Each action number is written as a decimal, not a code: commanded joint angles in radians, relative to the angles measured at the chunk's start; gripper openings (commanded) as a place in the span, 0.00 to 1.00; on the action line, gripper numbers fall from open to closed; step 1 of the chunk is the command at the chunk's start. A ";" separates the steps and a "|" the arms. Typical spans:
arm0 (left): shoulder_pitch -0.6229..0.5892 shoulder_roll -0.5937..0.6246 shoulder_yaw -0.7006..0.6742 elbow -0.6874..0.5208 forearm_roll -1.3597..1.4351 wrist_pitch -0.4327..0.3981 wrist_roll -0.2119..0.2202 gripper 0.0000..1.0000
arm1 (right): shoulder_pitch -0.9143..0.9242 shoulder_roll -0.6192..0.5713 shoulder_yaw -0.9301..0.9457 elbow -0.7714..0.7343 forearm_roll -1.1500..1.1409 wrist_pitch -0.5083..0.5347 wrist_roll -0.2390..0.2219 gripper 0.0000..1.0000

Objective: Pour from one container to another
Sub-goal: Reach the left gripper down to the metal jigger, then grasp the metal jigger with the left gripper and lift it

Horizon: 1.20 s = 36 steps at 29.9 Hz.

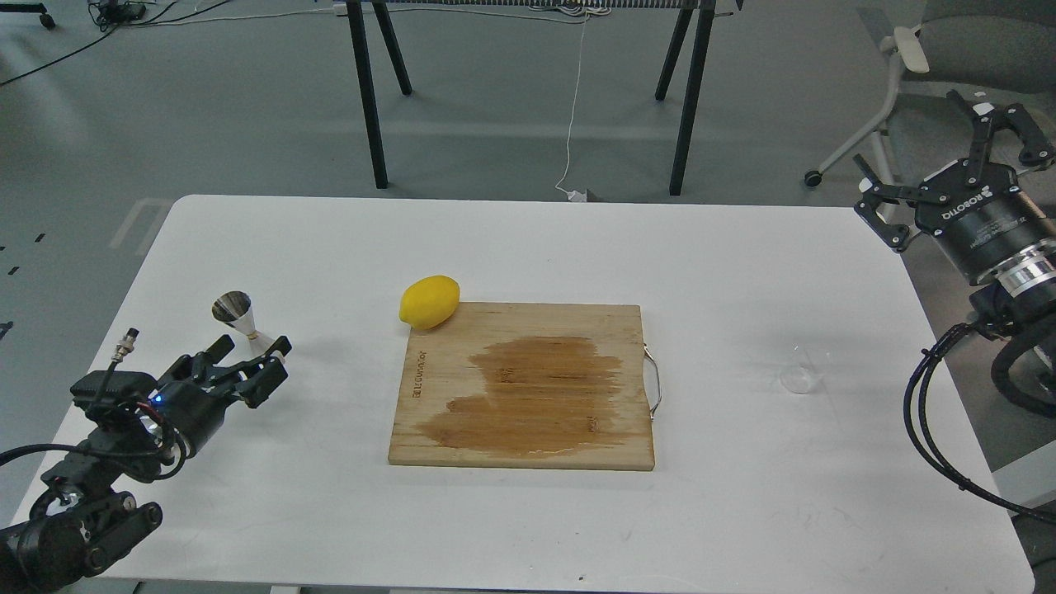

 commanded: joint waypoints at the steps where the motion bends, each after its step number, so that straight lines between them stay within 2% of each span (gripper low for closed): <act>1: -0.027 -0.024 0.007 0.031 -0.001 0.000 0.000 1.00 | 0.000 0.000 0.000 0.000 0.000 0.000 0.000 0.99; 18: -0.099 -0.139 0.013 0.213 -0.001 0.000 0.000 0.99 | -0.003 -0.001 0.010 0.001 0.000 0.000 -0.001 0.99; 25: -0.122 -0.170 0.015 0.287 -0.001 0.000 0.000 0.93 | -0.004 -0.001 0.010 0.003 0.000 0.000 -0.001 0.99; 28: -0.125 -0.171 0.015 0.307 -0.001 0.000 0.000 0.84 | -0.004 -0.003 0.010 0.003 0.002 0.000 -0.001 0.99; 36: -0.141 -0.202 0.015 0.370 -0.001 0.000 0.000 0.50 | -0.007 -0.003 0.010 0.006 0.002 0.000 -0.001 0.99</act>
